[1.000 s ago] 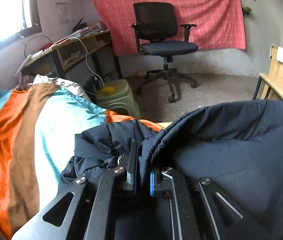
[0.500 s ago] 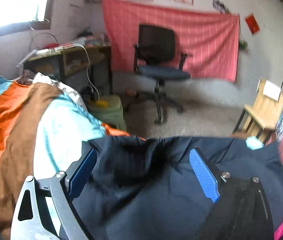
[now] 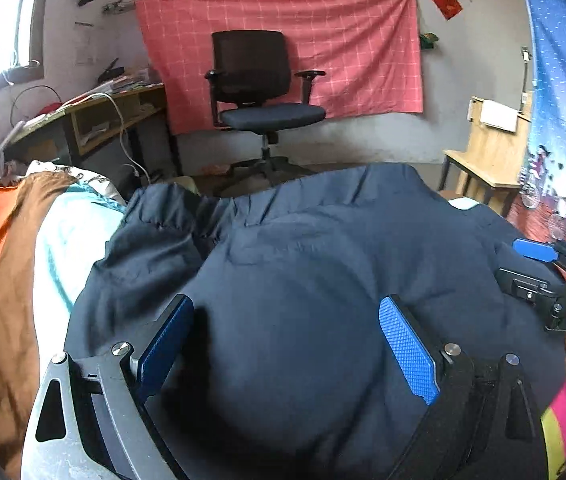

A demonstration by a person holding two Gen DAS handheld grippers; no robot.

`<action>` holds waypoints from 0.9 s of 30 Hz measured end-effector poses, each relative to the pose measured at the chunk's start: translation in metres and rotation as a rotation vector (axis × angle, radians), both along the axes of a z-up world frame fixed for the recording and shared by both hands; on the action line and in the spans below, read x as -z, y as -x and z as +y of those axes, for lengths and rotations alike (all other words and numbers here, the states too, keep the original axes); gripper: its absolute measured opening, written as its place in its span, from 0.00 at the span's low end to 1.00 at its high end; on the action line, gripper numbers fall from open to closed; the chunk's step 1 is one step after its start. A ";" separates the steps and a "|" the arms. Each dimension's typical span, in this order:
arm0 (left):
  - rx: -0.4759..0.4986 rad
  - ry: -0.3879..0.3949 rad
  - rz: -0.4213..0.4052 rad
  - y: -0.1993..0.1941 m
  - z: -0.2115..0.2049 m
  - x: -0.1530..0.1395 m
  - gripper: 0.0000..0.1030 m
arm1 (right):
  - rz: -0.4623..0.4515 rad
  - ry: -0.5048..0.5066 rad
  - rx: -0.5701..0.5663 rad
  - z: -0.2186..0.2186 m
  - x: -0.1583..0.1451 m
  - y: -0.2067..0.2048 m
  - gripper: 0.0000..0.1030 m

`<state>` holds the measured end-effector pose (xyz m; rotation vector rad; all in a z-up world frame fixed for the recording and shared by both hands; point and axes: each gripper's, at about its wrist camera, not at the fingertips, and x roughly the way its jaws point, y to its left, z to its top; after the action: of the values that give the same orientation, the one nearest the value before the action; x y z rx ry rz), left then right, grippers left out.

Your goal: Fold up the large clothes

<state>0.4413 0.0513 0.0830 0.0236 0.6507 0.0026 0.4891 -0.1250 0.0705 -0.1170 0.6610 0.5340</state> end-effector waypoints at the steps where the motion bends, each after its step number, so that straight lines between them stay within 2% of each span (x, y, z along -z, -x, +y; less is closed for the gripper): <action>1: -0.017 0.009 -0.001 -0.008 0.002 0.001 0.90 | 0.007 0.001 0.006 0.003 0.002 -0.007 0.83; 7: -0.149 0.021 0.042 -0.054 0.025 0.013 0.90 | 0.060 0.027 0.056 0.019 0.012 -0.063 0.83; 14: -0.171 0.034 0.096 -0.085 0.043 0.031 0.93 | 0.147 0.058 0.086 0.029 0.040 -0.111 0.83; 20: -0.161 0.082 0.125 -0.096 0.056 0.038 0.94 | 0.210 0.001 0.085 0.019 0.054 -0.128 0.84; 27: -0.153 0.093 0.112 -0.093 0.058 0.037 0.94 | 0.203 -0.031 0.089 0.014 0.056 -0.123 0.84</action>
<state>0.5342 0.1097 0.0463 -0.1163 0.7629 0.1189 0.6125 -0.1109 0.0141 -0.0041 0.8511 0.4733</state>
